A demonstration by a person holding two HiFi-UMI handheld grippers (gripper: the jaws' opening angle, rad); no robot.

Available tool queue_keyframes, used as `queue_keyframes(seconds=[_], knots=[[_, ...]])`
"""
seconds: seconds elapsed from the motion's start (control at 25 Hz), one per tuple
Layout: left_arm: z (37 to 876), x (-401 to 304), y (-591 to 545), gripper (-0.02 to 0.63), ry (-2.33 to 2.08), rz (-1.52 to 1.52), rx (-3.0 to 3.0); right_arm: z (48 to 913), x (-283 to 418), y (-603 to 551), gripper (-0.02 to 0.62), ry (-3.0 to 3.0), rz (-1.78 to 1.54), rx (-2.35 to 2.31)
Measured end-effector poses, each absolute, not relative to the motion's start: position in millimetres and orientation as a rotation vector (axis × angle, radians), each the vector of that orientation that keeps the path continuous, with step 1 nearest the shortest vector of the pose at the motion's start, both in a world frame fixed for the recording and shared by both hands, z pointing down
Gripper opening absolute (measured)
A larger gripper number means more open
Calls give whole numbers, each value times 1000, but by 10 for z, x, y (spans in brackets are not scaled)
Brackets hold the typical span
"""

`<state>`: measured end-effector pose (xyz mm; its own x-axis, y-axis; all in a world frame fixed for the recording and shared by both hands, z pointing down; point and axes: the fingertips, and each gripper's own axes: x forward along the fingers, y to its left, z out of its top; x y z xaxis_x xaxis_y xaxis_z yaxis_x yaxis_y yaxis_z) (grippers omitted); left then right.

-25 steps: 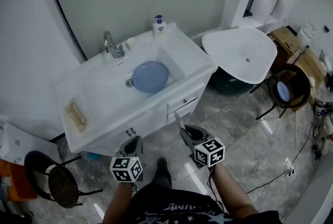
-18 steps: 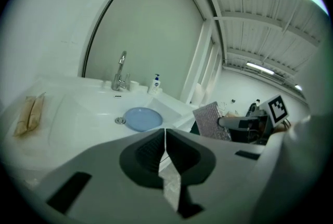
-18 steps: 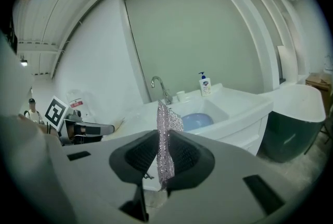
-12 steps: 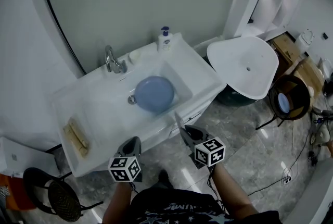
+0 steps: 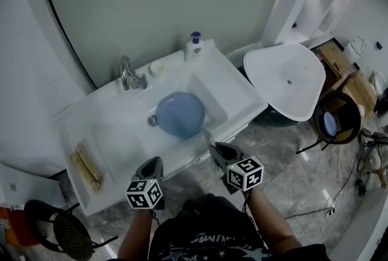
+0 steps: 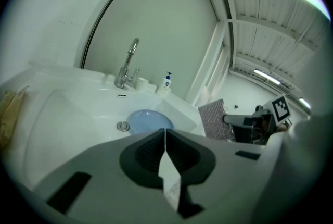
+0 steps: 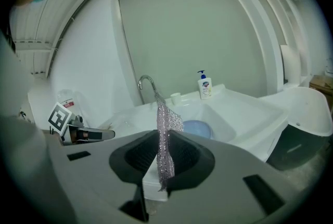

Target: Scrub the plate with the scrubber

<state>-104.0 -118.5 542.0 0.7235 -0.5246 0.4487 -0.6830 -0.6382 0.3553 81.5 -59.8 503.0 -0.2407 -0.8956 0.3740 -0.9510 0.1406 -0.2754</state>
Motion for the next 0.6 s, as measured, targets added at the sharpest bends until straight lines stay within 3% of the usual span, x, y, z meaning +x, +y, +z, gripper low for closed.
queue_keyframes(seconds=[0.6], knots=[[5464,-935,-1705,20,-1209,358,2234,5057,1133,-1772,71,-2493,680,1582]])
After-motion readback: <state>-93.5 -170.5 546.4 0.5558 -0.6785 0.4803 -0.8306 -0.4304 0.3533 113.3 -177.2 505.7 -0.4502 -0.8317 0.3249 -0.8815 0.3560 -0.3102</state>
